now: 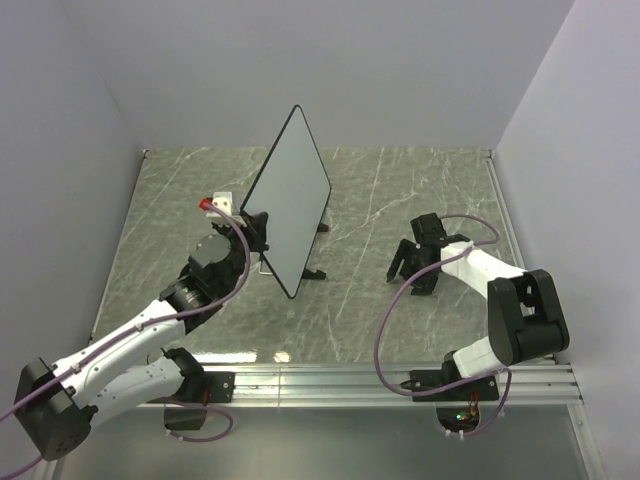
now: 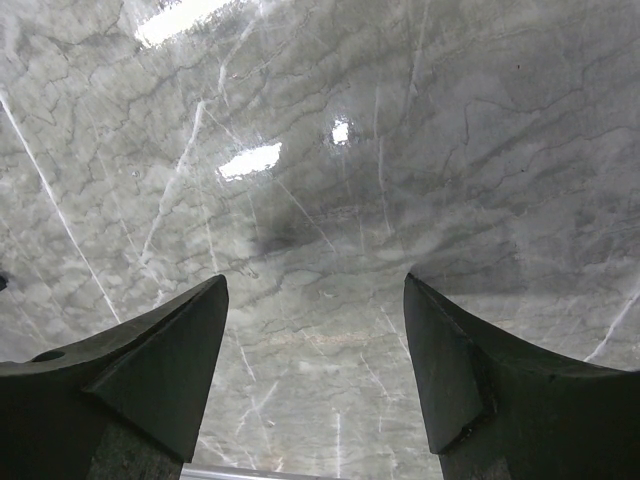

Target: Erase the whiteboard

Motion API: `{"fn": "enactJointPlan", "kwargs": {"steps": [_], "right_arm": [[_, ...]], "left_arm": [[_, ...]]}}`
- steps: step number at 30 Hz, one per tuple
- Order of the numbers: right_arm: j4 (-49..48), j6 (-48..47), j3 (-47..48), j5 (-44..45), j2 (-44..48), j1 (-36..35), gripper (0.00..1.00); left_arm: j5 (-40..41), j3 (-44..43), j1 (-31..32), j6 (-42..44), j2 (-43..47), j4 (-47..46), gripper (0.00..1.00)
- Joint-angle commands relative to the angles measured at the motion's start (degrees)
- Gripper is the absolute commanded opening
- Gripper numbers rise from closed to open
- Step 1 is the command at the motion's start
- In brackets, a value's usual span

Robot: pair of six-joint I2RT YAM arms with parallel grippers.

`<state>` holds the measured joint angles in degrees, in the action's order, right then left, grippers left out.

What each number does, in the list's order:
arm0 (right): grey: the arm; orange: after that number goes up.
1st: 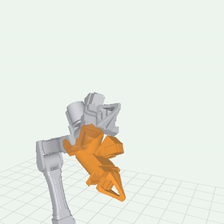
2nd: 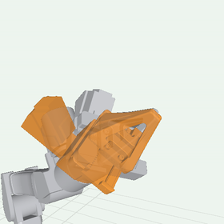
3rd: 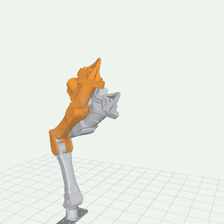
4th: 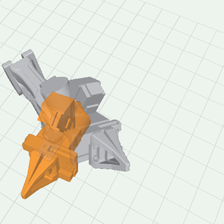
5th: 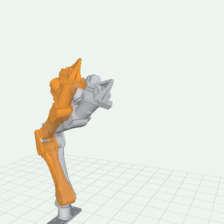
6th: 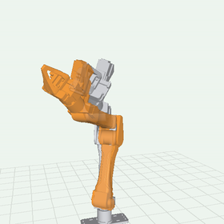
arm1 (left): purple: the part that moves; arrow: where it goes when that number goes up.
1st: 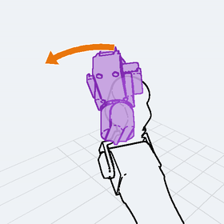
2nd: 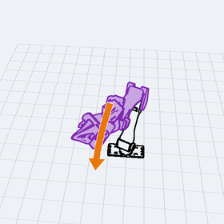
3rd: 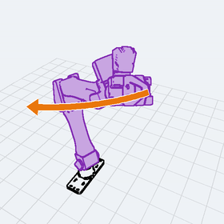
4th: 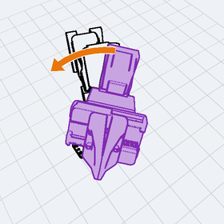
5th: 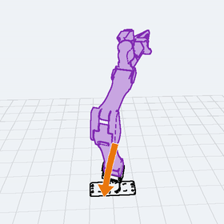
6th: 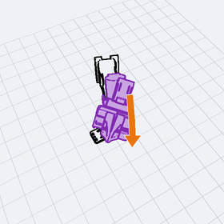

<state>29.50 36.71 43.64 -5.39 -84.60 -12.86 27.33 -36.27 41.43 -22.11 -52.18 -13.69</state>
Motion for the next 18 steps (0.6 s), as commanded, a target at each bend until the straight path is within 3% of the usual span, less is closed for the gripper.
{"fn": "enactJointPlan", "kwargs": {"steps": [1, 8, 18], "right_arm": [[1.35, -0.94, -4.09, 1.52, -2.94, 0.29, 0.78], [1.26, -1.64, -3.65, 1.43, -3.21, 0.56, 0.78], [1.09, -2.08, -3.29, 1.34, -3.29, 0.65, 0.77]], "left_arm": [[-0.79, 2.17, -0.47, 10.69, -4.68, 20.28, 0.00], [0.79, -6.87, 0.23, 1.46, -14.42, 29.15, 0.00], [4.39, -21.64, 1.55, -10.06, -20.06, 43.57, 0.00]]}}
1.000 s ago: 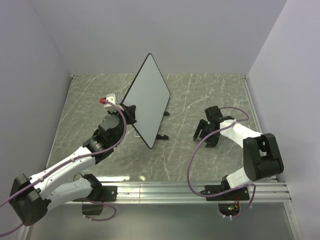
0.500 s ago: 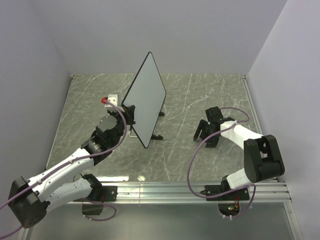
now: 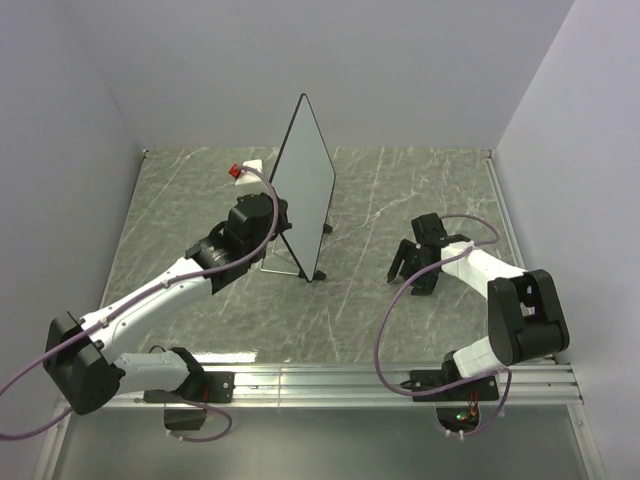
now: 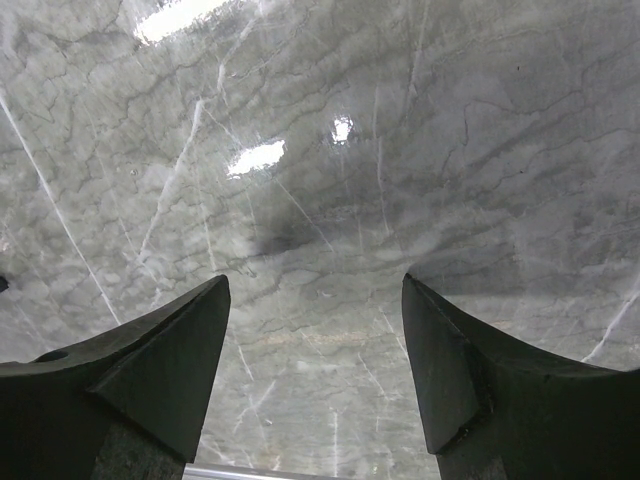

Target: Erase the whiteboard

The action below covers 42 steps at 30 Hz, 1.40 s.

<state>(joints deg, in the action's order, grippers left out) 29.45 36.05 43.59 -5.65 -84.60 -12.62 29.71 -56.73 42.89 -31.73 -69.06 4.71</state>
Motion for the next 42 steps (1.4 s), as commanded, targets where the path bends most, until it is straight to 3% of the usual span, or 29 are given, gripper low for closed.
{"fn": "enactJointPlan", "kwargs": {"steps": [1, 12, 17, 24, 34, 42], "right_arm": [[1.05, -1.42, -3.34, 1.52, -3.29, 0.41, 0.77], [0.87, -1.34, -3.43, 0.99, -3.12, 0.67, 0.76], [0.96, -1.25, -3.78, 0.82, -2.77, 0.58, 0.76], [0.34, -0.55, -4.13, 0.11, -3.03, 0.67, 0.76], [0.25, -0.10, -5.27, 0.38, -1.71, 0.67, 0.76], [1.31, -0.11, -5.01, 0.12, -0.75, 0.58, 0.75]], "left_arm": [[2.54, -1.80, 0.43, -0.53, -3.02, 25.35, 0.00], [9.83, 7.60, 3.25, -3.60, -0.91, 26.84, 0.00], [14.66, 6.03, 3.34, 0.85, 2.78, 26.67, 0.00], [13.80, 2.59, 3.34, 9.92, 1.30, 25.53, 0.00], [5.89, 9.09, 3.69, 1.24, 1.56, 21.40, 0.00], [5.62, 11.47, 4.83, -5.71, -1.86, 20.34, 0.00]]}}
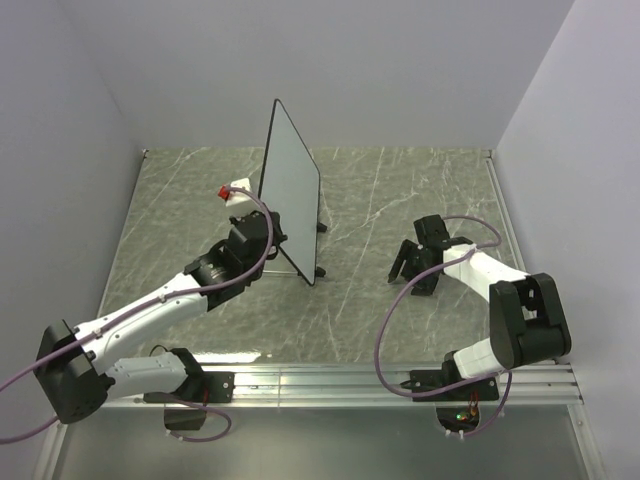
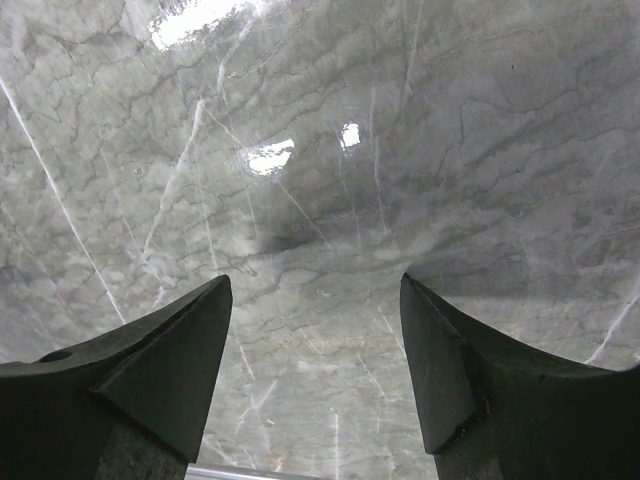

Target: Erase the whiteboard

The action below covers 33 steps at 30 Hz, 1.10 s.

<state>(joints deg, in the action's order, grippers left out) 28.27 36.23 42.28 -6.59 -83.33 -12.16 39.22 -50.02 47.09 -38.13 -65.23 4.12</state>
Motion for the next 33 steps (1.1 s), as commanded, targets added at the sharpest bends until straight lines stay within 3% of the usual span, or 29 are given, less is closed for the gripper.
{"fn": "enactJointPlan", "kwargs": {"steps": [1, 3, 7, 10, 24, 27, 30, 33], "right_arm": [[2.49, -0.28, -3.87, 0.97, -1.84, 0.12, 0.76], [2.40, -0.19, -4.14, 0.79, -1.75, 0.21, 0.75], [2.75, -0.28, -3.87, 0.96, -1.57, 0.12, 0.75], [2.67, -0.37, -3.79, 1.23, -1.40, 0.12, 0.75], [1.17, 0.51, -4.05, 0.44, -2.36, 0.21, 0.75], [0.82, 0.77, -4.14, 0.00, -2.71, 0.21, 0.75], [0.56, 0.77, -4.31, -0.18, -2.80, 0.03, 0.75], [0.29, 0.69, -4.49, -0.18, -2.72, 0.12, 0.75]], "left_arm": [[-3.98, 4.76, 0.63, -1.14, -6.22, 21.36, 0.00], [-4.94, 4.58, 0.72, -2.30, -7.45, 21.89, 0.01], [-8.01, 5.98, 0.72, -2.48, -6.14, 20.41, 0.24], [-9.07, 8.09, 0.72, -2.65, -2.19, 19.35, 0.35], [-8.55, 7.31, 0.81, -3.89, 6.78, 28.22, 0.36], [-7.41, 5.29, 0.81, -3.18, 6.61, 29.36, 0.41], [-7.41, 3.88, 0.81, -1.51, 6.08, 29.28, 0.55], [-7.23, 2.65, 0.81, -0.90, 5.56, 28.84, 0.57]]}}
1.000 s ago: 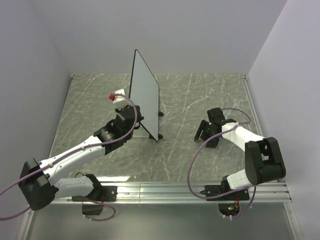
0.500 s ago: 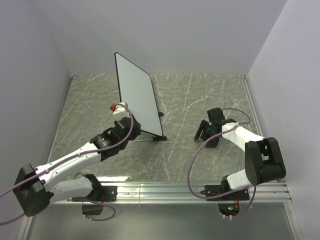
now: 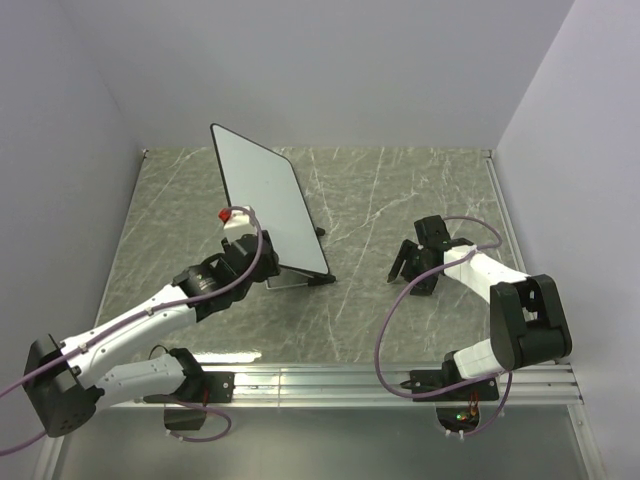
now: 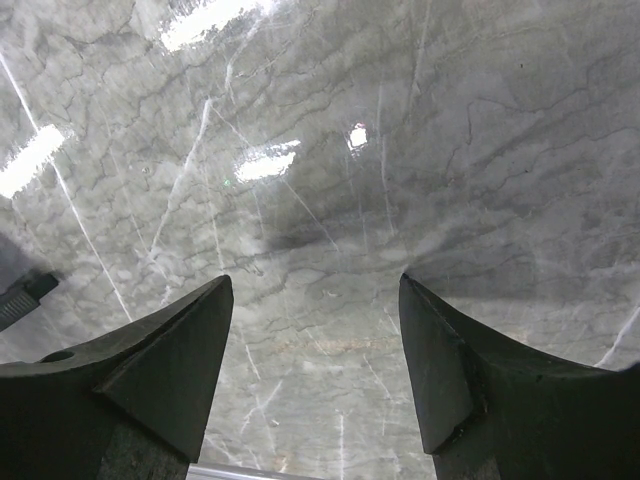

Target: Erase the whiteboard

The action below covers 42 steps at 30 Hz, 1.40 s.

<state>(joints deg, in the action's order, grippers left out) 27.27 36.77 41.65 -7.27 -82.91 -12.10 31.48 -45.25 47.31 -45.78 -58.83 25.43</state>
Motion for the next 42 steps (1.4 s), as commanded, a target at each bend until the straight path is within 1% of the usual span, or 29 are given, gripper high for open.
{"fn": "enactJointPlan", "kwargs": {"steps": [1, 12, 14, 17, 19, 20, 21, 22, 23, 27, 32, 35, 39, 42], "right_arm": [[1.38, 0.14, -3.77, 0.50, -3.13, 0.06, 0.75], [1.30, -0.56, -2.63, 0.50, -4.18, -0.03, 0.75], [1.39, -0.65, -2.45, 0.41, -4.45, 0.06, 0.75], [1.30, -0.83, -2.19, 0.41, -4.80, 0.06, 0.74], [1.39, -0.83, -2.10, 0.41, -4.98, 0.14, 0.74], [1.39, -0.83, -2.01, 0.41, -4.98, 0.06, 0.74], [1.39, -0.83, -2.01, 0.41, -4.98, 0.06, 0.74], [1.30, -0.83, -2.01, 0.41, -5.06, 0.06, 0.74], [1.30, -0.83, -2.10, 0.41, -5.15, 0.06, 0.74], [1.12, -0.74, -2.27, 0.41, -4.98, 0.06, 0.74], [1.03, -0.48, -2.54, 0.50, -4.80, 0.06, 0.74], [0.86, -0.30, -2.54, 0.67, -4.71, 0.06, 0.74], [0.68, -0.12, -2.27, 0.94, -4.80, 0.06, 0.74], [0.59, 0.05, -2.01, 1.11, -4.89, 0.06, 0.74]], "left_arm": [[0.59, -2.73, 0.59, 6.84, -1.02, 7.35, 0.57], [1.38, -5.81, 0.59, 7.81, -2.43, 8.05, 0.59], [1.47, -5.99, 0.59, 8.07, -2.26, 7.97, 0.58], [1.39, -6.16, 0.59, 8.60, -2.61, 7.79, 0.54], [1.12, -6.16, 0.59, 8.78, -3.04, 7.62, 0.40], [1.04, -5.99, 0.59, 9.13, -3.22, 7.36, 0.30], [1.03, -5.72, 0.59, 9.22, -3.31, 7.18, 0.13], [1.12, -5.72, 0.59, 9.30, -3.75, 6.92, 0.03], [1.21, -5.63, 0.59, 9.57, -4.01, 6.91, 0.00], [0.33, -5.81, 0.59, 10.36, -4.45, 6.47, 0.00], [0.33, -8.44, 0.59, 10.97, -2.00, 6.30, 0.00], [-0.28, -12.30, 0.59, 13.42, -1.64, 6.56, 0.00], [-0.98, -18.36, 0.59, 15.89, -3.04, 9.19, 0.00], [-2.30, -20.13, 0.59, 16.16, -3.57, 10.78, 0.00]]}}
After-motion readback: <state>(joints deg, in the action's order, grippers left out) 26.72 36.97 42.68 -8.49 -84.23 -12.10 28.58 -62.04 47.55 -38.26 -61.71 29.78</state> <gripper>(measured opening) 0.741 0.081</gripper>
